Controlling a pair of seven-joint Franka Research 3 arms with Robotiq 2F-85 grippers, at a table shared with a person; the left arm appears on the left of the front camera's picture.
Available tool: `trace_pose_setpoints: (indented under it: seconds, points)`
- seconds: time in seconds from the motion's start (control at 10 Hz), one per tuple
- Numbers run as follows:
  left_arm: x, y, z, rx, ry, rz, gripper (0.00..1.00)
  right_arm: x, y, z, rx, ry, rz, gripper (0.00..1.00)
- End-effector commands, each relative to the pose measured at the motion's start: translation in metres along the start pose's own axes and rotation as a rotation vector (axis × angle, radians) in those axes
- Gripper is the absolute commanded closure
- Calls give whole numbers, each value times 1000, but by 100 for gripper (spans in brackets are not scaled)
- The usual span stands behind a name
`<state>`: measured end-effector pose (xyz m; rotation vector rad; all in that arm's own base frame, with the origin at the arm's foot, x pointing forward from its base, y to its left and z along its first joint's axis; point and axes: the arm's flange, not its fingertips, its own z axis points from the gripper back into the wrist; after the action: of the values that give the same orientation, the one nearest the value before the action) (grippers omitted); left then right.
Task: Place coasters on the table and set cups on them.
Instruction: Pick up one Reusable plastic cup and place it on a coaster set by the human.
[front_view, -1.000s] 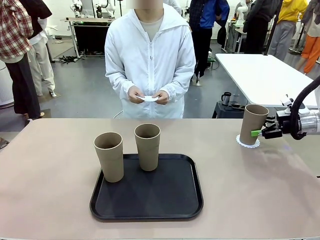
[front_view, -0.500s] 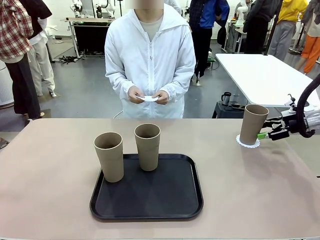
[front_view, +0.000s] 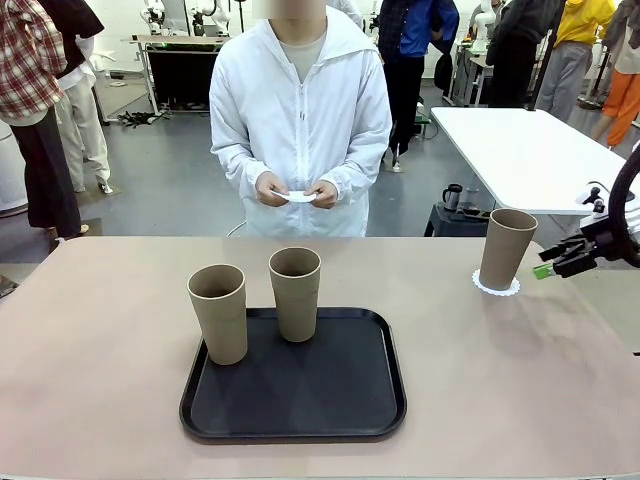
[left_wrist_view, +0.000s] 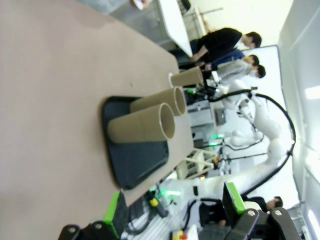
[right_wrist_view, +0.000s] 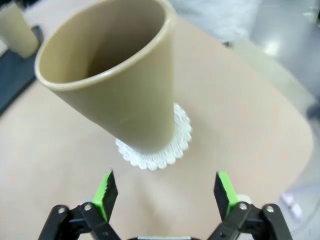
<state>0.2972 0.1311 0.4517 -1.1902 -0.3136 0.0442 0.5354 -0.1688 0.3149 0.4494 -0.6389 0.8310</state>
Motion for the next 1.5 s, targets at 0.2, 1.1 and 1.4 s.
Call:
trace_pose_setpoints:
  seconds: [0.2,1.1,1.4]
  points:
    - [0,-1,1,-16,-8,-12,0,70,108,43,-259,329,-248,0]
    - [0,-1,1,-16,-8,-12,0,176,199,103,-455,435,-354,0]
    - [0,-1,1,-16,-8,-12,0,166,202,107,-497,399,-310,0]
